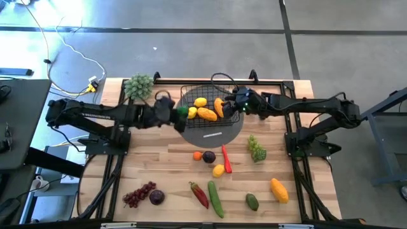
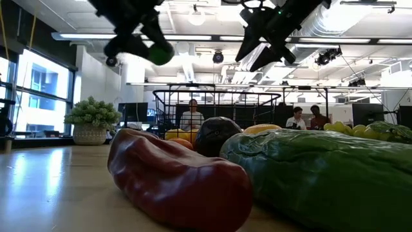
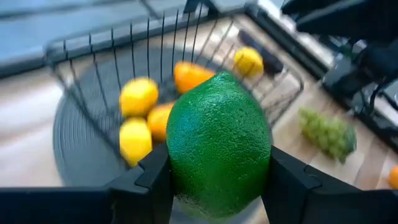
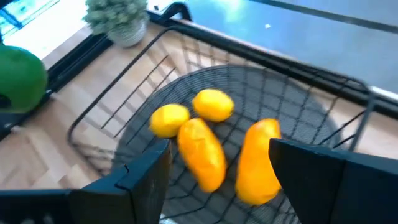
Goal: Build produce basket
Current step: Put the lime into the black wire basket, then put the mango into the black wire basket
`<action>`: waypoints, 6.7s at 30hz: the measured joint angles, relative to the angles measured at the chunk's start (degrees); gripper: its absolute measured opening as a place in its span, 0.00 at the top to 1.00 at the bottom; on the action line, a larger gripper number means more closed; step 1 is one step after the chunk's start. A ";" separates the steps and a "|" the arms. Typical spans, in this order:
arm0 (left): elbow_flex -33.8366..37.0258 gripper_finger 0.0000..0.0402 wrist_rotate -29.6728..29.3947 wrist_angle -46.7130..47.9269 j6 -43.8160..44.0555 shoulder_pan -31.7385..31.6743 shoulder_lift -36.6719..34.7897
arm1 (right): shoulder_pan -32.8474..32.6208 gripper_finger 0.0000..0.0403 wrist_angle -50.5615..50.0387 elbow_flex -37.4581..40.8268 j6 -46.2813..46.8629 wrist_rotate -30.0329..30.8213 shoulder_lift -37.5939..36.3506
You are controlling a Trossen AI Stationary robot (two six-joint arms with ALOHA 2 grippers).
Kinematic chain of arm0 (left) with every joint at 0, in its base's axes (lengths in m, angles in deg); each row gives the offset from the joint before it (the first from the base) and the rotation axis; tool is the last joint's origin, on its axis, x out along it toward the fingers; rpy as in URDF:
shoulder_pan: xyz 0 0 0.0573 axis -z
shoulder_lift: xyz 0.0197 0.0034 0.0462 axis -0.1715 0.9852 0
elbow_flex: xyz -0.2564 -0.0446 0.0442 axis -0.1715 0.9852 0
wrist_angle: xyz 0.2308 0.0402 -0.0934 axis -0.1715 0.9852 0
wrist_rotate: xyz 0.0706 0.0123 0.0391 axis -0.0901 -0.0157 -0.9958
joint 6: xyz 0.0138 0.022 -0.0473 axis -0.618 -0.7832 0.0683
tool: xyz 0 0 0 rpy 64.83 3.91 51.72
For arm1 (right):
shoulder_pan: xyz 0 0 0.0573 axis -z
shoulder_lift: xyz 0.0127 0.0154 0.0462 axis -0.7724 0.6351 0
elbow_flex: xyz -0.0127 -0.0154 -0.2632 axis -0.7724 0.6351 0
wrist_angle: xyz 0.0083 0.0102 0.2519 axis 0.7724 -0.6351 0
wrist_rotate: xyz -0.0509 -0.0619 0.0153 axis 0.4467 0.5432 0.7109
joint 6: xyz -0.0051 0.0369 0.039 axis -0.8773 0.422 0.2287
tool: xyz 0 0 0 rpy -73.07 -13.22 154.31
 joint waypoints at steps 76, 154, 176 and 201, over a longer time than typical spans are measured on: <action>-11.22 0.37 24.74 -5.22 -24.11 -28.70 19.30 | 20.90 0.37 1.45 0.00 -10.11 -2.16 0.00; -14.10 0.37 20.70 28.50 -33.06 -17.81 0.98 | -44.75 0.37 -41.15 0.00 67.11 -30.86 -8.21; -14.10 0.37 20.75 28.48 -33.52 -17.42 1.01 | -56.03 0.37 -40.93 0.02 80.49 -35.63 4.89; -14.10 0.37 20.87 28.45 -33.50 -17.44 1.01 | -56.07 0.37 -36.12 0.07 79.85 -39.50 22.13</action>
